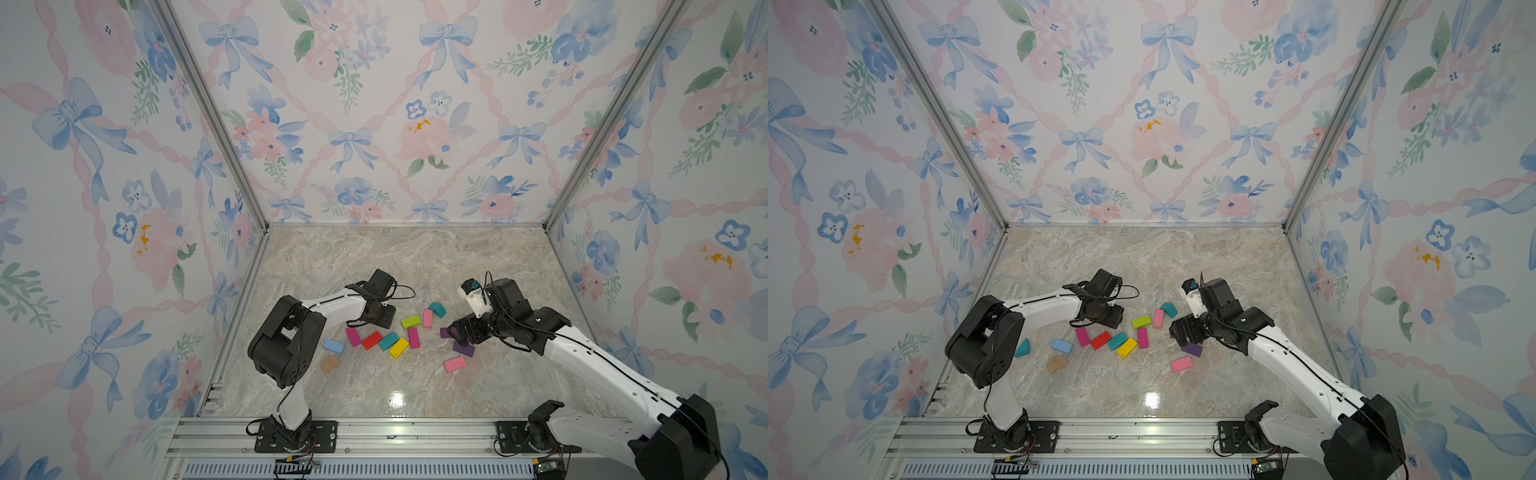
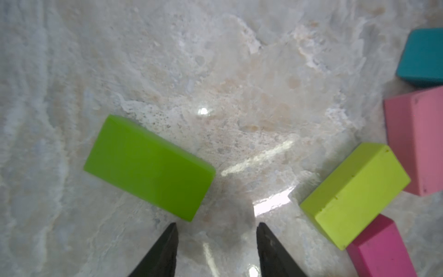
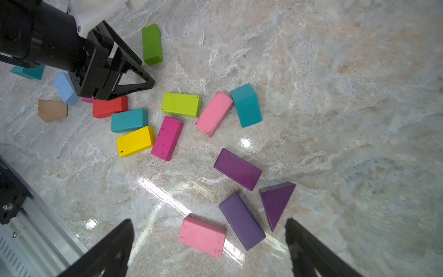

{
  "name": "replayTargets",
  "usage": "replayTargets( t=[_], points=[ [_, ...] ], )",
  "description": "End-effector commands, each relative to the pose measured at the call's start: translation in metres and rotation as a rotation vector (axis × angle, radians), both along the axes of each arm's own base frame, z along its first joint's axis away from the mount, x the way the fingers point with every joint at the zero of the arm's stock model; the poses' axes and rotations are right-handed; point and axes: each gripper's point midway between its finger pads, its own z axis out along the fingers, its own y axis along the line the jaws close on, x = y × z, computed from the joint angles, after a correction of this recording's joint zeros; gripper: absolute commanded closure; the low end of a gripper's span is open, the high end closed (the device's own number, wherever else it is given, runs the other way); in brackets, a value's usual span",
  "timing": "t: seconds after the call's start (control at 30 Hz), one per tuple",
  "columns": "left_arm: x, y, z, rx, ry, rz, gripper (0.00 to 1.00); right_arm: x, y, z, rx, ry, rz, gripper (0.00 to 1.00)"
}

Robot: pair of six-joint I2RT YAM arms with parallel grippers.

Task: Assemble a piece of candy with building blocks
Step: Adjust the building block at the center of the board.

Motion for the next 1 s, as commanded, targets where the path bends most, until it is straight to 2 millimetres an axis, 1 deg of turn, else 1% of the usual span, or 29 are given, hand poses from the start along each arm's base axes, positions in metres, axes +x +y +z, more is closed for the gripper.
replayTargets(
  t=[0.0,0.1,0.27,0.4,0.47,0.5,0.6,0.7,0.77,0.87,0.97],
  points=[
    [0.003,-0.009,-0.012,-0.004,0.032,-0.008,0.45,0.005,0.000,0.006,0.003,-0.002,-0.012,0.01],
    [0.007,-0.019,-0.013,-0.013,0.029,-0.020,0.44,0.008,0.001,0.008,0.009,-0.009,-0.014,0.01],
    [0.020,-0.029,-0.009,-0.040,0.016,-0.009,0.45,0.009,0.003,0.008,0.011,-0.007,-0.013,0.01],
    [0.030,-0.032,-0.001,-0.045,-0.011,0.005,0.44,0.008,0.002,0.009,0.009,-0.011,-0.012,0.01],
    [0.028,-0.031,0.005,-0.051,-0.018,0.005,0.44,0.007,0.001,0.009,0.010,-0.011,-0.012,0.01],
    [0.025,-0.027,0.009,-0.046,-0.026,0.009,0.43,0.006,0.001,0.010,0.013,-0.011,-0.013,0.01],
    [0.008,-0.005,0.018,-0.007,-0.049,0.034,0.41,0.002,-0.001,0.011,0.015,-0.016,-0.010,0.01],
    [-0.016,0.021,0.019,0.019,-0.039,0.077,0.35,-0.002,0.001,0.008,0.017,-0.004,0.011,0.01],
    [-0.028,0.039,0.018,0.028,-0.033,0.116,0.35,-0.003,0.005,0.002,0.011,0.015,0.031,0.01],
    [-0.035,0.060,0.017,0.036,-0.035,0.175,0.34,-0.001,0.020,-0.005,-0.007,0.051,0.063,0.01],
    [-0.031,0.073,0.019,0.039,-0.045,0.223,0.34,0.007,0.047,-0.011,-0.010,0.067,0.088,0.01]
  ],
)
